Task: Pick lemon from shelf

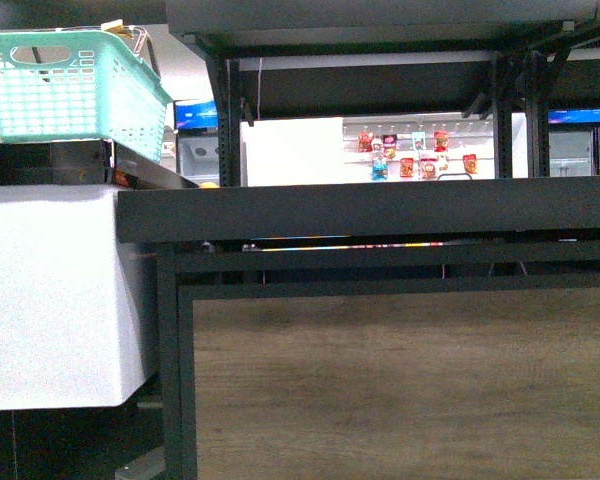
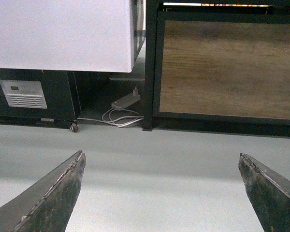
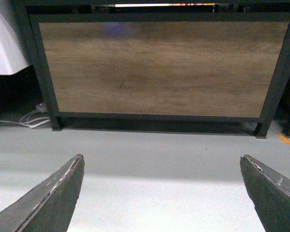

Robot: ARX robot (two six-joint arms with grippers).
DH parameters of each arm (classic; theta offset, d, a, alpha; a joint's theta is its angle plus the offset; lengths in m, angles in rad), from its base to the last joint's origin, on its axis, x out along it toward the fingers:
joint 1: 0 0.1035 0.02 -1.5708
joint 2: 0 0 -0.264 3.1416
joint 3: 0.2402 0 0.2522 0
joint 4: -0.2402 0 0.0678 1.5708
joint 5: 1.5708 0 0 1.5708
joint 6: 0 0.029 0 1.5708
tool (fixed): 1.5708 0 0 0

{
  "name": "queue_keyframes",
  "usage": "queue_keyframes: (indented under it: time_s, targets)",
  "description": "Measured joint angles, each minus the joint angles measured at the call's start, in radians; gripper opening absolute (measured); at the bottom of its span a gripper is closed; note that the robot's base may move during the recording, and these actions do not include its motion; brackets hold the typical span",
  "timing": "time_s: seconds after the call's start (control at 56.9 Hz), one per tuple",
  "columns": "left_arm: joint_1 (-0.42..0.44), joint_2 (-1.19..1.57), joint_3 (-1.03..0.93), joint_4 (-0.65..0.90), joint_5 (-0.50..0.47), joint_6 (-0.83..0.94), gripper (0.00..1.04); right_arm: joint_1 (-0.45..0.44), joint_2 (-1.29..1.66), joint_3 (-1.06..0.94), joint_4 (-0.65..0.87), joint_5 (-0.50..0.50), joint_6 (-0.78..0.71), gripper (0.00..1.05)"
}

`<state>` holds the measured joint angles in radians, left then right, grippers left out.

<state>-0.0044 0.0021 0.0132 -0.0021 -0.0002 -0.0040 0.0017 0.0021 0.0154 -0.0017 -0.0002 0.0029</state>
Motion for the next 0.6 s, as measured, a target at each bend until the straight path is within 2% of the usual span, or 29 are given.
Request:
queue_keyframes:
  time_s: [0.598]
  targets:
    - [0.000, 0.000, 0.000, 0.000, 0.000, 0.000, 0.97, 0.000, 0.000, 0.000, 0.000, 0.000, 0.000, 0.97]
